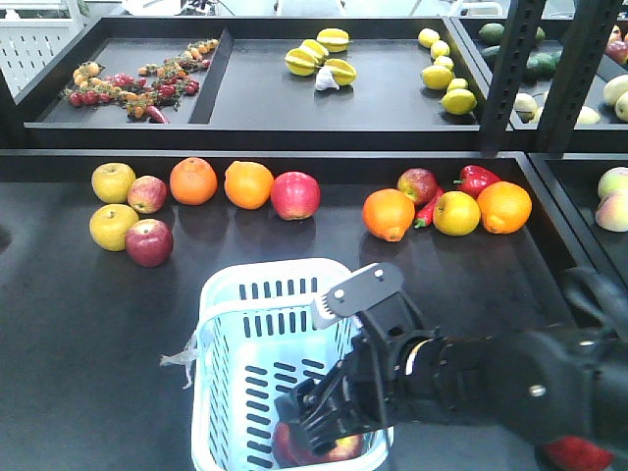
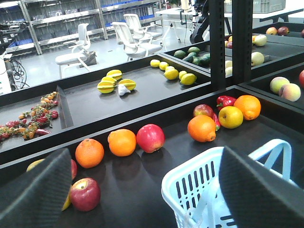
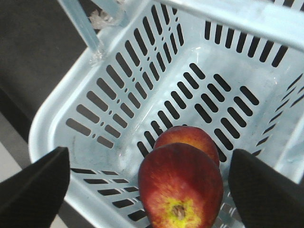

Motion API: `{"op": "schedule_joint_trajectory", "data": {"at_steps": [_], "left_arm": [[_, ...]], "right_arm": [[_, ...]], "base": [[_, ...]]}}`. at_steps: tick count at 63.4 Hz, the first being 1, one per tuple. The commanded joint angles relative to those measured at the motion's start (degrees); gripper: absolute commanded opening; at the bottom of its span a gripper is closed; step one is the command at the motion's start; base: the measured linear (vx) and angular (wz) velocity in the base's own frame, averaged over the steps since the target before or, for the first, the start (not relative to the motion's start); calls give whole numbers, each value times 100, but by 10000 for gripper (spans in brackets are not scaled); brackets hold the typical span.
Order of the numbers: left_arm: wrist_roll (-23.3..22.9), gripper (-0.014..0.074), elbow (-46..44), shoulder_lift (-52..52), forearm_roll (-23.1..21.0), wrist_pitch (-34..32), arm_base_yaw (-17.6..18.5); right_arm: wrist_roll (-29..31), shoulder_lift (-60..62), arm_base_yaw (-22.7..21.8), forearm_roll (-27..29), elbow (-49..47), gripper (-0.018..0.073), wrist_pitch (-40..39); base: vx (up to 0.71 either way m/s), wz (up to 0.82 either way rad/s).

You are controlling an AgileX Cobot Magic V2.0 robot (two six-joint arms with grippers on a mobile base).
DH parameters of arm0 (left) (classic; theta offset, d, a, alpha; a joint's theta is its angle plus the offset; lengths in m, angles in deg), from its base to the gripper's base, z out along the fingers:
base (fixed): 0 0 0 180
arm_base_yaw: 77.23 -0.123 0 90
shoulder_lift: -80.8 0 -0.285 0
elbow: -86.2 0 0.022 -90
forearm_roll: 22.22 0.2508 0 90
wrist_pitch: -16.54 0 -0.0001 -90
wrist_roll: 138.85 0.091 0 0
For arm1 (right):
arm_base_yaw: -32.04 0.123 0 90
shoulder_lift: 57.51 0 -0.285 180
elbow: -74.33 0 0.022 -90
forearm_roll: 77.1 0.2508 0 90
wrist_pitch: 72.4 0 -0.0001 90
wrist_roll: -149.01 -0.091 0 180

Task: Pick three apples into basket with both arms
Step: 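Release the apple into the basket and withdraw the right gripper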

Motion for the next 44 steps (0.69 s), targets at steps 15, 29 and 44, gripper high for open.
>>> {"op": "schedule_joint_trajectory", "data": {"at_steps": [15, 29, 44], "left_arm": [[-57, 593, -132, 56, 8, -389, -14], [-57, 593, -132, 56, 8, -389, -14], [-57, 593, -132, 56, 8, -389, -14]], "right_arm": [[-5, 1159, -1279, -153, -147, 631, 999], [-211, 1287, -2867, -937, -142, 623, 1858], [-821, 1287, -4367, -1706, -132, 617, 2384]], "base": [[0, 0], [0, 0], [0, 0]]}}
